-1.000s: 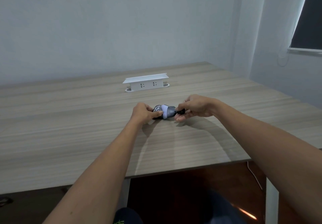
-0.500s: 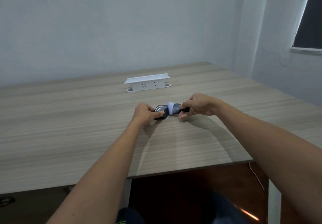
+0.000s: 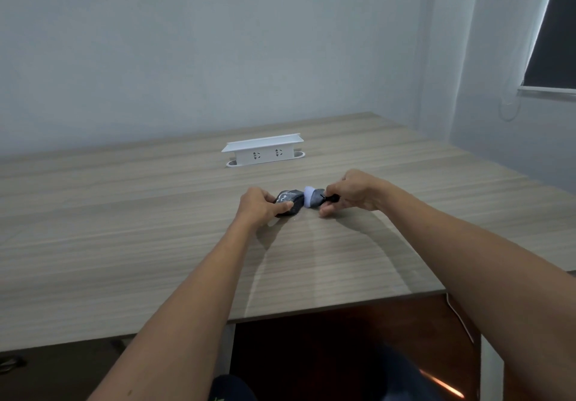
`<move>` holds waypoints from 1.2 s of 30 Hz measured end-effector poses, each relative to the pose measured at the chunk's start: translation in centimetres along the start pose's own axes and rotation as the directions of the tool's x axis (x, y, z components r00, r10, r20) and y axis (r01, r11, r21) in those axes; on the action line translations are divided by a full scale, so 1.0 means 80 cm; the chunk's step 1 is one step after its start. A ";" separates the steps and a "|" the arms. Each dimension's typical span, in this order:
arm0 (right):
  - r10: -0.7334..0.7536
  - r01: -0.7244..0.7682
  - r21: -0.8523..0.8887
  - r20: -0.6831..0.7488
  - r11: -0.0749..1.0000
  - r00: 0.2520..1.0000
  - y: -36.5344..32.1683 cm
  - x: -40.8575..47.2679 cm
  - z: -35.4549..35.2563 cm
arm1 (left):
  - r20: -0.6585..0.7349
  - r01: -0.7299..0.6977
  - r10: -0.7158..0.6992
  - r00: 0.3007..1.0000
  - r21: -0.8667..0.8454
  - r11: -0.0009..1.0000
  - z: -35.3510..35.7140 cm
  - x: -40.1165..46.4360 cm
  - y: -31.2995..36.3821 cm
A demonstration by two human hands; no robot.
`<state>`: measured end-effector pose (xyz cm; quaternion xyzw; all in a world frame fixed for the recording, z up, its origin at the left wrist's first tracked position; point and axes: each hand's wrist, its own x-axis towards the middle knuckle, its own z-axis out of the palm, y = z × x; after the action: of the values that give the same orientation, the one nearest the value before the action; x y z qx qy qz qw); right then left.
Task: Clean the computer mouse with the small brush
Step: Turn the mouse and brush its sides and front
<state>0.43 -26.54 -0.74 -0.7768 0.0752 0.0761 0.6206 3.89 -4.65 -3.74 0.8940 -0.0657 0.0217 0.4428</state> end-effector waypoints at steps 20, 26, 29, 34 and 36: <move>0.069 -0.091 0.106 0.197 0.990 0.978 0.003 -0.001 -0.001 | 0.007 -0.013 0.013 1.000 0.010 1.000 0.001 -0.003 0.001; -0.063 0.054 0.142 0.057 0.988 0.996 0.004 0.010 -0.002 | 0.003 -0.015 0.015 1.000 0.021 1.000 -0.001 -0.004 0.001; -0.092 0.086 0.081 0.062 0.993 0.994 0.005 0.012 -0.005 | 0.003 -0.015 0.014 1.000 0.026 1.000 -0.001 -0.005 0.002; -0.048 0.041 0.031 0.278 0.999 0.959 0.008 0.005 -0.011 | 0.006 -0.023 0.023 1.000 0.019 1.000 -0.001 -0.006 0.002; -0.093 0.083 0.058 0.218 0.995 0.972 0.010 0.007 -0.009 | 0.006 -0.021 0.021 1.000 0.017 1.000 -0.001 -0.006 0.002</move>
<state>0.81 -27.39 -1.45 -0.7507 -0.0266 0.1322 0.6467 3.36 -4.64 -3.62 0.8970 -0.0763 0.0242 0.4348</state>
